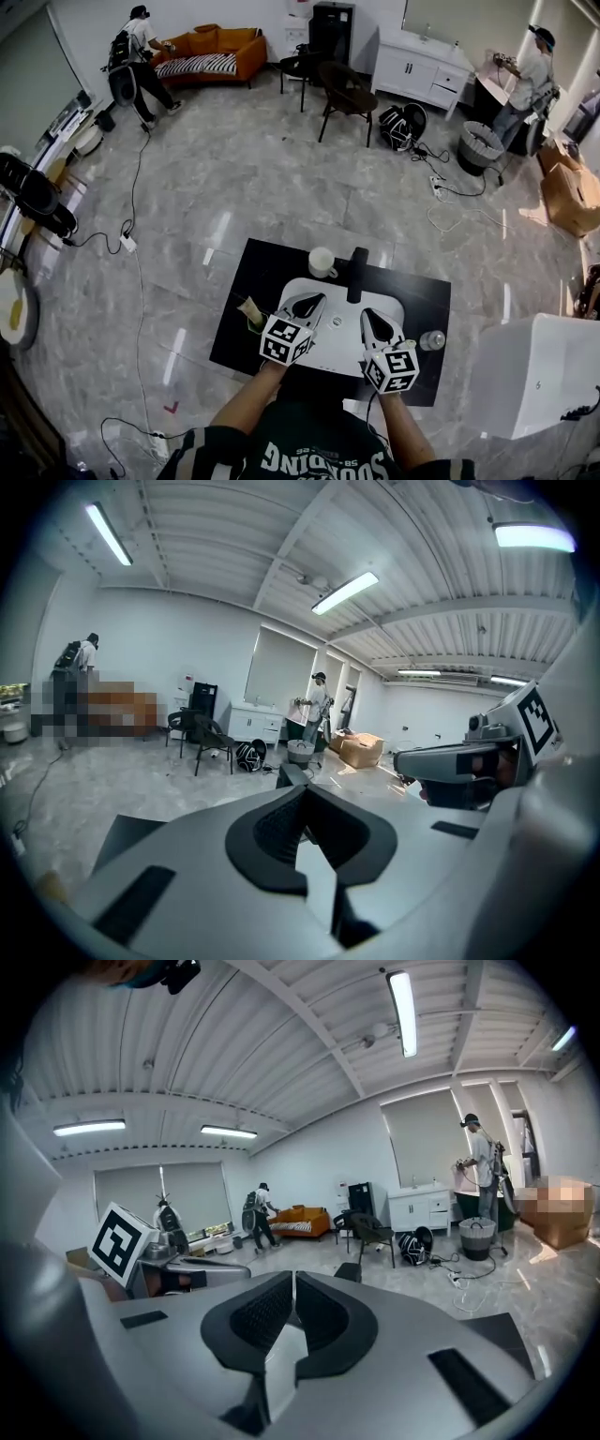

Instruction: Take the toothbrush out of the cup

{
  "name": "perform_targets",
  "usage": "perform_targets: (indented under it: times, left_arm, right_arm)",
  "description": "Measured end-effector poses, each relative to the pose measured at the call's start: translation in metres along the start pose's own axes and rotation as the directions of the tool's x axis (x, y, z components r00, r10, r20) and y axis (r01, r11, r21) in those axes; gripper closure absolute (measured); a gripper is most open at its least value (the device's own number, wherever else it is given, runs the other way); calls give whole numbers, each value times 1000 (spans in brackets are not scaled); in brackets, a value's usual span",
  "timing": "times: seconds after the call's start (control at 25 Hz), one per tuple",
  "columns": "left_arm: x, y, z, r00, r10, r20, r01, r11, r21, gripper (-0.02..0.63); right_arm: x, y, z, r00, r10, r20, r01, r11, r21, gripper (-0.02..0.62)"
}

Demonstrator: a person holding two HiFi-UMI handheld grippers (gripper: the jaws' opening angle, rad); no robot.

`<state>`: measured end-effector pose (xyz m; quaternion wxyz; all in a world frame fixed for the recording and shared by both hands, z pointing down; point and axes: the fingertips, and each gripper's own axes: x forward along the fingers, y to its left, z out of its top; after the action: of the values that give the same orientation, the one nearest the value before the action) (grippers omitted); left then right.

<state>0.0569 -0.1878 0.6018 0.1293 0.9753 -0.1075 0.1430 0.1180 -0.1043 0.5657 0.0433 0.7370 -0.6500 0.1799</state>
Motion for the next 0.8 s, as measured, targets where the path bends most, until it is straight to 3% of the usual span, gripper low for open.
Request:
perform_targets:
  times: [0.64, 0.8]
  left_arm:
    - [-116, 67, 11, 981, 181, 74, -182, 983, 5, 591]
    - [-134, 78, 0, 974, 217, 63, -217, 976, -5, 530]
  right_arm:
    - [38, 62, -3, 985, 159, -59, -163, 985, -58, 554]
    - [43, 67, -5, 982, 177, -68, -182, 981, -64, 554]
